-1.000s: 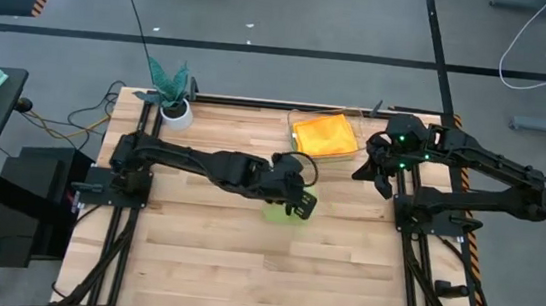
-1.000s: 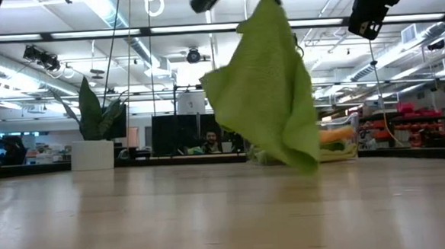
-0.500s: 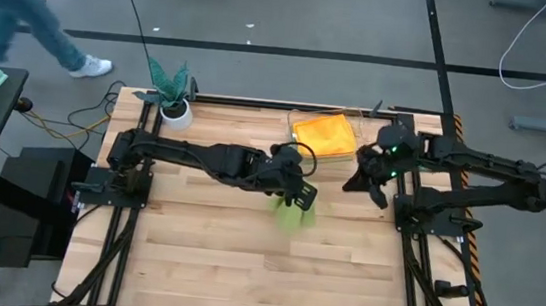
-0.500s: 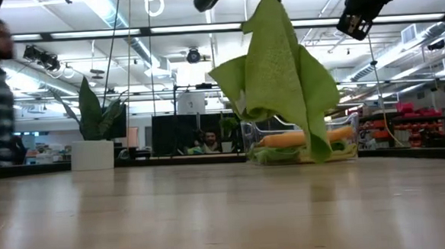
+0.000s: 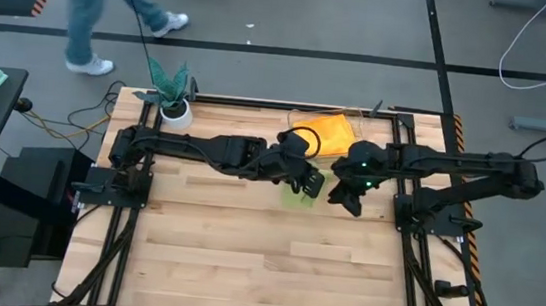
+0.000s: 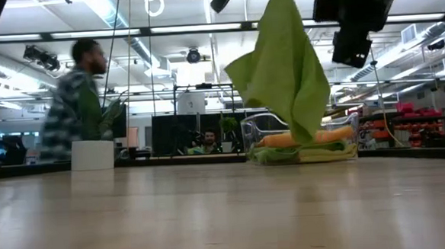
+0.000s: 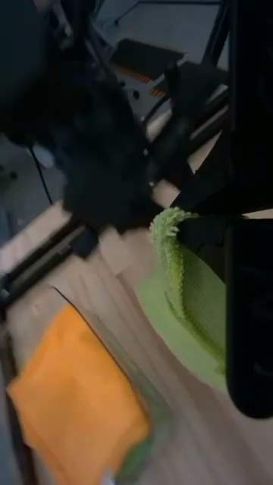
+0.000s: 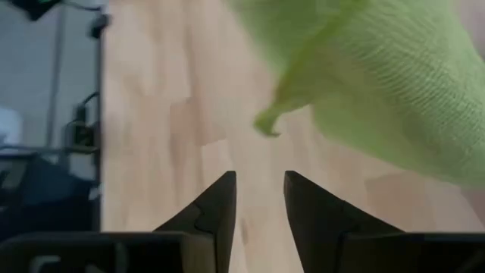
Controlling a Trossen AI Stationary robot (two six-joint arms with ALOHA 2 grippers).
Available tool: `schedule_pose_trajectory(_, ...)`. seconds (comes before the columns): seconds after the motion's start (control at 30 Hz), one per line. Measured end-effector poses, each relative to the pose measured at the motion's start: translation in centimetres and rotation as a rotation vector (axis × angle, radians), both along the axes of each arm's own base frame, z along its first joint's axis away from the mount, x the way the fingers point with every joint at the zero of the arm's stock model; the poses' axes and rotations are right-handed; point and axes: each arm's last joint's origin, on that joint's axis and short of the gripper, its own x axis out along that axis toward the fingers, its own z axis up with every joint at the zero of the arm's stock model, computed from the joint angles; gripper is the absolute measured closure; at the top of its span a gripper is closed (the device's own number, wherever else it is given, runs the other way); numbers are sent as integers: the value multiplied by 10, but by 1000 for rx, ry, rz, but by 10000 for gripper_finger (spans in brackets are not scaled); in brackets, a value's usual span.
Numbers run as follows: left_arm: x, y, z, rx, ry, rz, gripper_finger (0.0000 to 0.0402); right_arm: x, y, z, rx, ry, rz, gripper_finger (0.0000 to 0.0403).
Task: Fold microfiber towels
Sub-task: Fold the light green towel
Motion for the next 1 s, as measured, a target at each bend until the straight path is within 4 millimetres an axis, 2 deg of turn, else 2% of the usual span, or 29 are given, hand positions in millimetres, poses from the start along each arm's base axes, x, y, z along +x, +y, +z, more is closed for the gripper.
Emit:
schedule_pose_trajectory(0.27, 4, 6, 6, 38, -57, -11, 395, 13, -3, -7, 33, 25, -91, 282)
schedule_pose_trajectory(1.0, 7, 14, 10, 98, -81, -29, 393, 18, -7, -6, 27, 11, -275, 283)
